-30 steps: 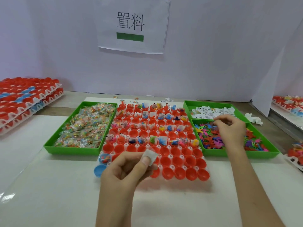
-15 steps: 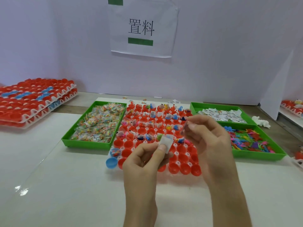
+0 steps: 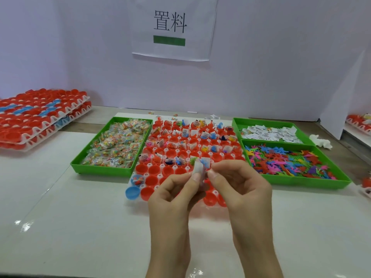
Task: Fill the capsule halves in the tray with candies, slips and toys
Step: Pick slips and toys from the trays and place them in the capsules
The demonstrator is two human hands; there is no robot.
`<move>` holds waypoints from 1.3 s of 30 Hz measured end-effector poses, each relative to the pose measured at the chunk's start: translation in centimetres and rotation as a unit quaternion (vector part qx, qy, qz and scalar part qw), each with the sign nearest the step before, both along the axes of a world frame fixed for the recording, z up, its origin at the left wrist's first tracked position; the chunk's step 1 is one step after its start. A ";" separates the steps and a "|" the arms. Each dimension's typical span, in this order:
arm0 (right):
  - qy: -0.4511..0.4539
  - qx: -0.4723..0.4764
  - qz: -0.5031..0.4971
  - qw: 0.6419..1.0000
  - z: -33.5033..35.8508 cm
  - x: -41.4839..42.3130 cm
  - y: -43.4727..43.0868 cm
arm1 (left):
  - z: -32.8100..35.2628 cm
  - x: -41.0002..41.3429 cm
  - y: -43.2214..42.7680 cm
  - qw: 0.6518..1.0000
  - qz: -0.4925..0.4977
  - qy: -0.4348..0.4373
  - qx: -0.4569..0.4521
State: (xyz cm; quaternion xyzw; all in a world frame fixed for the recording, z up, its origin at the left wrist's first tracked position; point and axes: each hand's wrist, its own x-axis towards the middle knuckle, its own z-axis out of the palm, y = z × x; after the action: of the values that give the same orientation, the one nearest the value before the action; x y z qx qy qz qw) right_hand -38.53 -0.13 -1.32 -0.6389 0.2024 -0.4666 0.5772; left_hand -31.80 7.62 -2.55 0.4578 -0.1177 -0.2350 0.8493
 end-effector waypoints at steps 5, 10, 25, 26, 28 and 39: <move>-0.019 -0.028 -0.062 0.998 -0.2 -0.3 -0.3 | 0.1 0.2 0.2 0.996 -0.072 0.046 -0.027; -0.072 -0.039 -0.025 0.996 0.6 -1.0 -0.4 | 0.2 0.1 0.2 0.995 -0.054 0.081 -0.036; -0.021 -0.113 -0.107 0.988 -0.6 0.6 1.0 | 0.4 -0.4 0.2 0.981 -0.126 0.117 -0.093; -0.021 -0.125 -0.121 0.985 -0.7 0.7 1.1 | 0.4 -0.5 0.2 0.981 -0.128 0.113 -0.093; -0.020 -0.145 -0.140 0.979 -0.9 0.9 1.3 | 0.4 -0.6 0.2 0.982 -0.125 0.105 -0.090; 0.067 -0.128 0.036 0.989 -1.3 0.2 -0.2 | -0.8 0.8 1.1 0.990 0.001 -0.128 0.057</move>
State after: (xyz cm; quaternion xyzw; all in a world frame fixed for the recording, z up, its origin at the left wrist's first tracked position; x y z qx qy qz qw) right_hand -38.28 -0.35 -2.65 -0.7446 0.1561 -0.4235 0.4918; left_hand -31.02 8.75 -3.33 0.5320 -0.2113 -0.1804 0.7999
